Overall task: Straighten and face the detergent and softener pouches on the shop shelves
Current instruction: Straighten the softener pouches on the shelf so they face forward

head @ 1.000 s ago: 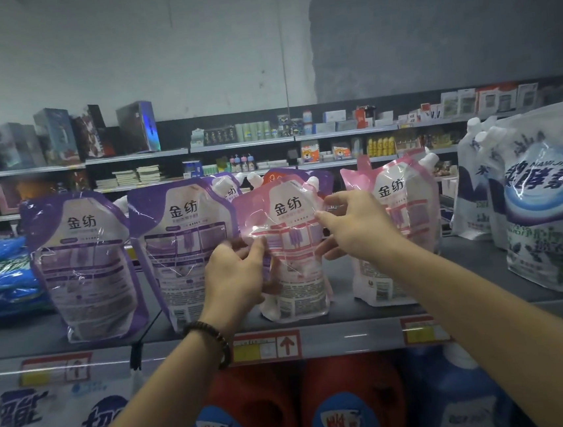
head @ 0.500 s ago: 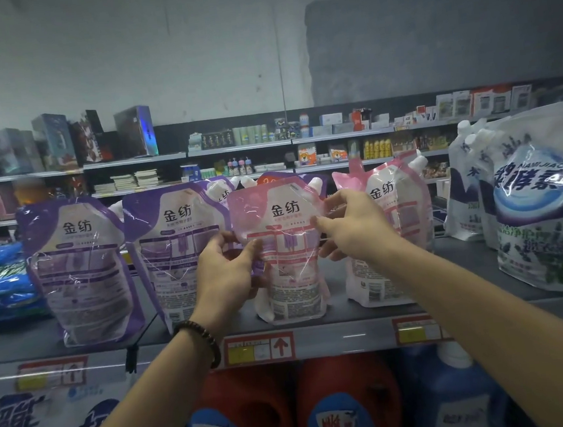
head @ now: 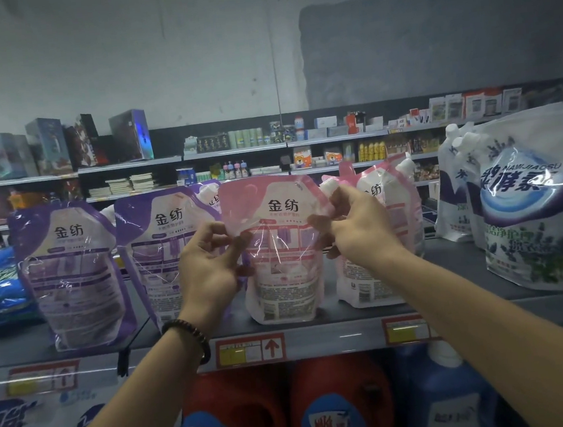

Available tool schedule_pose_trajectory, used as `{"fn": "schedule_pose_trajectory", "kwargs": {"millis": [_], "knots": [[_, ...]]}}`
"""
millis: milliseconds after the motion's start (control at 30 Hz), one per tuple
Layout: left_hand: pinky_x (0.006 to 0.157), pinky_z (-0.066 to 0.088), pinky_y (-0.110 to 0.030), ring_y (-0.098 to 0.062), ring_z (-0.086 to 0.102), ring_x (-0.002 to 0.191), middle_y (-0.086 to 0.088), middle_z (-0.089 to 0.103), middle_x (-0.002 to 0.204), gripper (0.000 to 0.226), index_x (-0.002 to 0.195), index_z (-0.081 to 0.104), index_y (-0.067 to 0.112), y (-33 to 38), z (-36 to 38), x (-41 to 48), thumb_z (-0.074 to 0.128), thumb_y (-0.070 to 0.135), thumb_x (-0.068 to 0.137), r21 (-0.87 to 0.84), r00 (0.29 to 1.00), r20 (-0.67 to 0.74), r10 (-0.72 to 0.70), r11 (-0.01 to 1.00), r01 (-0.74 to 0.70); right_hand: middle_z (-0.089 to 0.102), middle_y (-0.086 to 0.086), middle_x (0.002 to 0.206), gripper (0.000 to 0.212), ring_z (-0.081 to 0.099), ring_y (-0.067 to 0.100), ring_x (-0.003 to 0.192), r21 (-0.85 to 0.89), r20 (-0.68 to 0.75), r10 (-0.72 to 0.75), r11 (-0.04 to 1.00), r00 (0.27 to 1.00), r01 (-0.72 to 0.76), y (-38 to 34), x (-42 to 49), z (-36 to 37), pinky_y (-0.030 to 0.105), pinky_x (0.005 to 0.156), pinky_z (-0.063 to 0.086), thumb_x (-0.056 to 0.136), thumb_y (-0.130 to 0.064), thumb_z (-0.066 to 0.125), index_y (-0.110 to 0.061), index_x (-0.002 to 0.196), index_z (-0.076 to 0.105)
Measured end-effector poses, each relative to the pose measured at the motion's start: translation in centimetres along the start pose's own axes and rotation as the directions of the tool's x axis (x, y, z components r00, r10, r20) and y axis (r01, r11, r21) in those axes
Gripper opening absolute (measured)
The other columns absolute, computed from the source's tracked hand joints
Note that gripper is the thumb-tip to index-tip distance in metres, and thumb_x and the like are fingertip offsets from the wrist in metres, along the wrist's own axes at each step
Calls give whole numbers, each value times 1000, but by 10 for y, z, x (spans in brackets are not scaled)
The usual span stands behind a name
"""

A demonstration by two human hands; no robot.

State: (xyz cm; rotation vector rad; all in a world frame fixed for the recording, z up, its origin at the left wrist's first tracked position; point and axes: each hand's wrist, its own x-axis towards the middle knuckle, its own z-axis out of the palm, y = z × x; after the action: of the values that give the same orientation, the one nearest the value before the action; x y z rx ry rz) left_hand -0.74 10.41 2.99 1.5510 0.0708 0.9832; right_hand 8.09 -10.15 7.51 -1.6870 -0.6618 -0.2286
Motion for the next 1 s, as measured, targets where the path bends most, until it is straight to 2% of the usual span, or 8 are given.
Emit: {"fn": "schedule_pose_trajectory", "kwargs": {"millis": [133,267,367,467,567,733,867,1000], "knots": [[46,56,-28,-35,74,69,-10,73,106,21,94,67,15,11,5,2,82,28,87,43,996,0,88,995,-88,76,16,88,21,78,25,63,45,-63,-52,997,997,55,-4,-2,-8,40,57,64,92,-11,81,-3,95,62],[57,63,-37,-27,77,80,-4,72,103,24,94,67,18,22,13,3,82,34,86,96,986,26,168,981,-169,76,14,83,23,79,22,64,44,-120,-112,992,986,118,-11,-4,-20,43,62,67,89,-14,83,-3,100,65],[55,63,-36,-22,77,71,-2,73,100,22,96,68,19,28,22,4,83,33,88,137,975,36,221,965,-224,77,9,78,23,79,21,65,40,-154,-140,988,978,147,-13,-5,-32,44,63,67,89,-18,83,-6,98,65],[54,63,-36,-17,73,66,-4,71,97,28,103,68,9,31,35,3,82,30,90,142,961,70,266,951,-274,77,9,78,23,79,22,63,28,-181,-149,987,972,156,-11,-5,-46,45,62,67,90,-19,83,-8,96,64],[50,58,-33,-14,66,56,1,71,90,27,101,67,7,34,50,0,79,30,94,148,955,85,283,945,-293,78,7,77,23,79,19,64,-21,-204,-158,987,966,157,-7,-5,-63,45,64,67,90,-21,83,-9,97,64],[51,60,-47,-32,67,55,-9,73,74,33,89,69,10,34,77,-1,66,40,103,136,963,93,252,955,-263,78,4,79,22,79,20,68,-122,-263,-174,982,949,147,8,0,-91,43,64,67,89,-25,85,-15,92,66],[47,52,-34,-25,62,49,-7,70,67,32,86,70,11,37,109,-9,68,39,102,119,966,106,237,961,-249,78,4,76,24,79,24,69,-164,-310,-171,979,935,124,23,3,-118,47,65,66,88,-28,87,-20,85,64],[49,57,-40,-30,66,51,-13,73,71,31,87,72,14,39,136,-11,68,41,101,116,960,140,241,959,-257,78,1,79,26,79,24,71,-195,-331,-173,974,928,112,28,4,-145,47,65,66,88,-35,86,-20,88,65]]}}
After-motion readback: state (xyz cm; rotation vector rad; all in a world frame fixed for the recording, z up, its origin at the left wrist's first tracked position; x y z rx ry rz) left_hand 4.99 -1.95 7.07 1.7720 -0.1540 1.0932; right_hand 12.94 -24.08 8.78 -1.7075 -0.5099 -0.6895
